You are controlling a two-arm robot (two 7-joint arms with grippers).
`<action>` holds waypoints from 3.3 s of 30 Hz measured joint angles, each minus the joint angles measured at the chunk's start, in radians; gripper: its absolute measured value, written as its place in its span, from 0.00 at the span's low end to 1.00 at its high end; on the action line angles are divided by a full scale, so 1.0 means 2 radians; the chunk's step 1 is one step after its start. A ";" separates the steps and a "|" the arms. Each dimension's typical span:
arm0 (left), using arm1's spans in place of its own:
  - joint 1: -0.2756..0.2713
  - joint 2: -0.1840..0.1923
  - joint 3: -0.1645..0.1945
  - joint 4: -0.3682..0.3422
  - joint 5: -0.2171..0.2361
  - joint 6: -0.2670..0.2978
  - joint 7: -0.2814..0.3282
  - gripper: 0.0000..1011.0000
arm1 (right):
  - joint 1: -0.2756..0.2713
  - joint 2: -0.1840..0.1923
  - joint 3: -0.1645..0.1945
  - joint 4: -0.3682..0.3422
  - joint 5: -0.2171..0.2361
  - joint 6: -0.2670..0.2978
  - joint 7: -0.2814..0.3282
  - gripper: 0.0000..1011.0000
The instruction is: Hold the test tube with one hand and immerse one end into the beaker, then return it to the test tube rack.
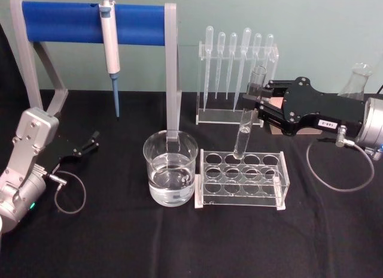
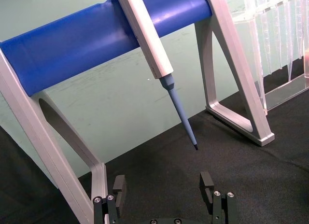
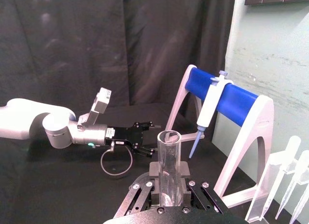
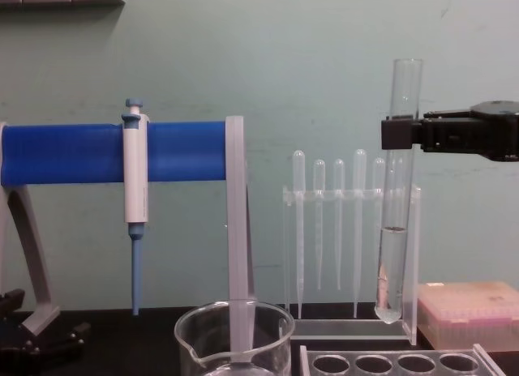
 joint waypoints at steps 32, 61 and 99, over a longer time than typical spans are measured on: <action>0.000 0.000 0.000 0.000 0.000 0.000 0.000 0.99 | 0.024 -0.016 -0.016 0.015 -0.004 -0.006 0.006 0.24; 0.000 0.000 0.000 0.000 0.000 0.000 0.000 0.99 | 0.108 -0.124 -0.109 0.125 -0.046 -0.033 0.041 0.24; 0.000 0.000 0.000 0.000 0.000 0.000 0.000 0.99 | 0.083 -0.170 -0.118 0.218 -0.118 -0.109 0.052 0.24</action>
